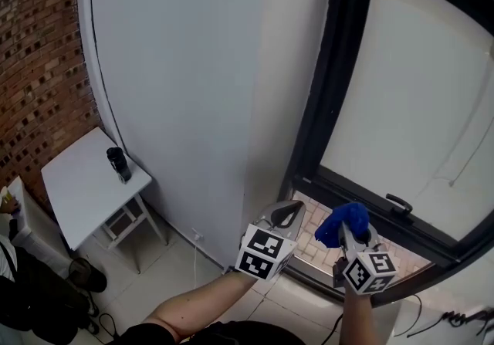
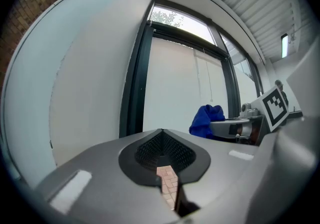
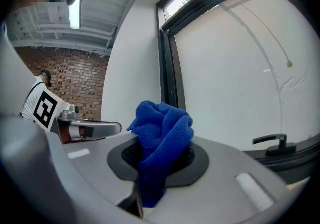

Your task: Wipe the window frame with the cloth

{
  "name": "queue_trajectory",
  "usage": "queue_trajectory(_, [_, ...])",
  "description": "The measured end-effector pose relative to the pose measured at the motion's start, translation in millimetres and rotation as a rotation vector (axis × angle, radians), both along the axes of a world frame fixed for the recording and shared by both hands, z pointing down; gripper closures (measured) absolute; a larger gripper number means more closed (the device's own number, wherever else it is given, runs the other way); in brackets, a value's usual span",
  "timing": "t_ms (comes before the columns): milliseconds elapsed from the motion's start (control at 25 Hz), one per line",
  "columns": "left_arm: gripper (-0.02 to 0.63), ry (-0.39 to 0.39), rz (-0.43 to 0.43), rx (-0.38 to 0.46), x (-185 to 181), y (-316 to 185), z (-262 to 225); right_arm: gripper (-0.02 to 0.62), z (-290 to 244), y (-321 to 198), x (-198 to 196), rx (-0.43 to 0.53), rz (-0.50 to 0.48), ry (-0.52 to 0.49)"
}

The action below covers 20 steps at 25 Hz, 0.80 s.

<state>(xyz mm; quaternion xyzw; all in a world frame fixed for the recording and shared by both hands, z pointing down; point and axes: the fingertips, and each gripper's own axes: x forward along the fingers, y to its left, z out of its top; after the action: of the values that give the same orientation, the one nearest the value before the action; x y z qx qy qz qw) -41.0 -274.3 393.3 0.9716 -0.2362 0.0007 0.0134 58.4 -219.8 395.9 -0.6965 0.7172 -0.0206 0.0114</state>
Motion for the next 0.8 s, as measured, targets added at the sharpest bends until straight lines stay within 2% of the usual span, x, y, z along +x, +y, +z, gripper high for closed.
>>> queue_trajectory(240, [0.614, 0.009, 0.024, -0.013, 8, -12, -12, 0.518, -16, -23, -5, 0.004, -0.006, 0.009])
queue_trajectory(400, [0.614, -0.032, -0.014, -0.02, 17, -25, -10, 0.518, -19, -47, -5, -0.007, -0.043, 0.026])
queue_trajectory(600, [0.614, -0.029, -0.055, -0.02, 31, -43, -17, 0.518, -28, -76, 7, -0.004, -0.098, 0.028])
queue_trajectory(800, [0.614, -0.013, -0.123, 0.011, 52, -71, -51, 0.518, -61, -110, 27, 0.031, -0.168, 0.059])
